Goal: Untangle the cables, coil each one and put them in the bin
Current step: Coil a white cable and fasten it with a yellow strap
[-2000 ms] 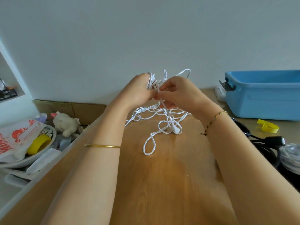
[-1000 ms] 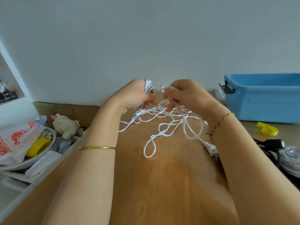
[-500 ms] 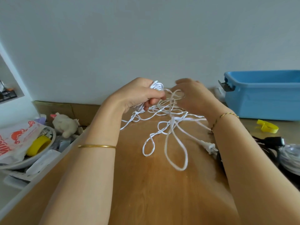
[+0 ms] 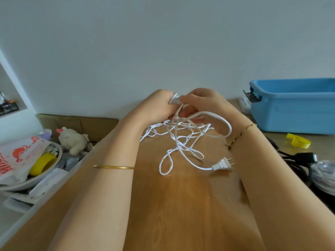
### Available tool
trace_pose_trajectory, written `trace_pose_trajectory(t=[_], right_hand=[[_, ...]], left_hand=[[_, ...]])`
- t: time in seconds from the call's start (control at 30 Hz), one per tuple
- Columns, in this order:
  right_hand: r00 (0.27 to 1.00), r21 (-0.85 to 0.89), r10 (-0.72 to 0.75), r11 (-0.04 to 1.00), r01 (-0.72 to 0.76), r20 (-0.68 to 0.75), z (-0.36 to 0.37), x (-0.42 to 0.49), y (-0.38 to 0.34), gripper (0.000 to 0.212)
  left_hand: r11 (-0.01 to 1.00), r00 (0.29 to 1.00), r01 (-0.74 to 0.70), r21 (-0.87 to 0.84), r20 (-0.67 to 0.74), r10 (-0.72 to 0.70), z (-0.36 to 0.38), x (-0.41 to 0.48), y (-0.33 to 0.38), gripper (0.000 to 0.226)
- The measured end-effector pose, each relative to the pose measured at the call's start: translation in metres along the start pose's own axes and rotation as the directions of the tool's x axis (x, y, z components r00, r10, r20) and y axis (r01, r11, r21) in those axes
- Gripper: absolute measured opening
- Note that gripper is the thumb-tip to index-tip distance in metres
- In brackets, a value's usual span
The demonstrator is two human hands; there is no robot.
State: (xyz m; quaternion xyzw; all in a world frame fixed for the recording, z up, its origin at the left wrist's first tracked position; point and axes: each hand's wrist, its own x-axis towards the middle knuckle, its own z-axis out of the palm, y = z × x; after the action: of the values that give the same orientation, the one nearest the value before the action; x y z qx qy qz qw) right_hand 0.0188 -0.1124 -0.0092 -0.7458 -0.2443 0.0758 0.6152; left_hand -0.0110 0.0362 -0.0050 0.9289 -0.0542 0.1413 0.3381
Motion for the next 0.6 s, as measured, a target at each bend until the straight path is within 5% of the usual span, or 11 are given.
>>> trace_pose_trajectory(t=[0.07, 0.27, 0.43, 0.6], right_hand=[[1.0, 0.092, 0.018, 0.996, -0.016, -0.021, -0.001, -0.001, 0.0, 0.006], [0.984, 0.398, 0.169, 0.901, -0.175, 0.052, -0.016, 0.0, -0.004, 0.03], [0.985, 0.109, 0.156, 0.983, -0.147, -0.078, -0.024, 0.001, -0.006, 0.021], [0.922, 0.119, -0.092, 0.982, 0.147, -0.376, -0.026, 0.004, 0.0, 0.04]], left_hand=[[0.997, 0.999, -0.039, 0.069, -0.004, 0.039, 0.002, 0.001, 0.001, 0.033], [0.962, 0.986, -0.053, 0.269, -0.137, 0.093, 0.002, 0.008, -0.003, 0.027], [0.936, 0.974, -0.028, 0.35, -0.202, 0.105, 0.004, 0.01, -0.008, 0.029], [0.926, 0.997, -0.016, 0.378, -0.061, 0.042, 0.003, 0.009, -0.004, 0.037]])
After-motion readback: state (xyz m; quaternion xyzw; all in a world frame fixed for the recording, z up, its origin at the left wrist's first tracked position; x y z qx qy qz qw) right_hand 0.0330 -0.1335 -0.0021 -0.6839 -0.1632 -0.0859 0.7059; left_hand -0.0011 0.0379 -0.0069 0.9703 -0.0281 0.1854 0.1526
